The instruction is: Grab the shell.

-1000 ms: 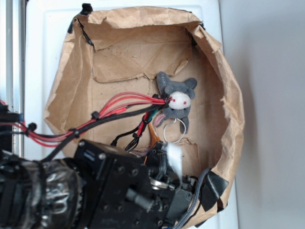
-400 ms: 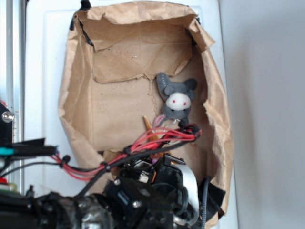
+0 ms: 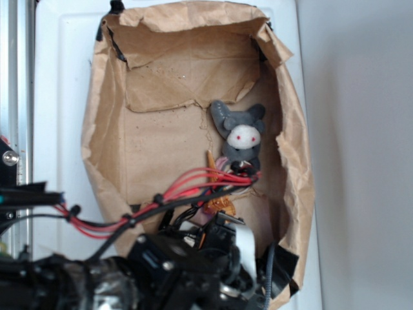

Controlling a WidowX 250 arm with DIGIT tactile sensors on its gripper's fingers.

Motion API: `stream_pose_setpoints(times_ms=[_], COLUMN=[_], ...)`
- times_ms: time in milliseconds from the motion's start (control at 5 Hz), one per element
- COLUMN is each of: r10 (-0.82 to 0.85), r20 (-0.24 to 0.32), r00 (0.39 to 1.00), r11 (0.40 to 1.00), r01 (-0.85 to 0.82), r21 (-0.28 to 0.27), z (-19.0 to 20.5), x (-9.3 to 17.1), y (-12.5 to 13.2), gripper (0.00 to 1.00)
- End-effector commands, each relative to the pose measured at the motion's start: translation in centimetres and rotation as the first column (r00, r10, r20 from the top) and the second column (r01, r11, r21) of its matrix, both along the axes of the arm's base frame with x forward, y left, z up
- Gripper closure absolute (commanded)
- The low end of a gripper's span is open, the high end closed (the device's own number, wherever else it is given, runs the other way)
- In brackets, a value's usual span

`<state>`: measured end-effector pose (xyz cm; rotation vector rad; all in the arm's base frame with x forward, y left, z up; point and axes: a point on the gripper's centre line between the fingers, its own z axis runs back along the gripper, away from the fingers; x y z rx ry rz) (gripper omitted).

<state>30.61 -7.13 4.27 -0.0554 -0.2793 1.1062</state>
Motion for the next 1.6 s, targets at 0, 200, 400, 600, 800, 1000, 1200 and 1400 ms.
stream_pose_setpoints(times_ms=[0,200,400,600,800,1000,1200,1400], r10=[0.06,0.086,0.067,-0.014,-0.075,-0.112,-0.152,-0.156], r20=[0.031,0.038,0.044,0.072,0.07,0.076,0.091,0.087], r00=[0.998,0.996,0.997,0.997,0.995,0.991,0.984,0.984], r11=[0.986,0.978,0.98,0.985,0.987,0.984,0.977,0.979], r01=[-0.054,-0.077,-0.057,0.026,0.084,0.122,0.163,0.166], r21=[-0.158,-0.193,-0.191,-0.173,-0.14,-0.133,-0.137,-0.122], z=[8.6,9.9,9.8,9.4,8.6,8.4,8.6,8.1], x=[3.4,4.7,4.8,4.2,3.3,2.0,-0.8,-1.5], y=[6.8,8.1,8.5,8.0,8.2,8.5,8.4,8.1], gripper=[0.0,0.0,0.0,0.0,0.0,0.0,0.0,0.0])
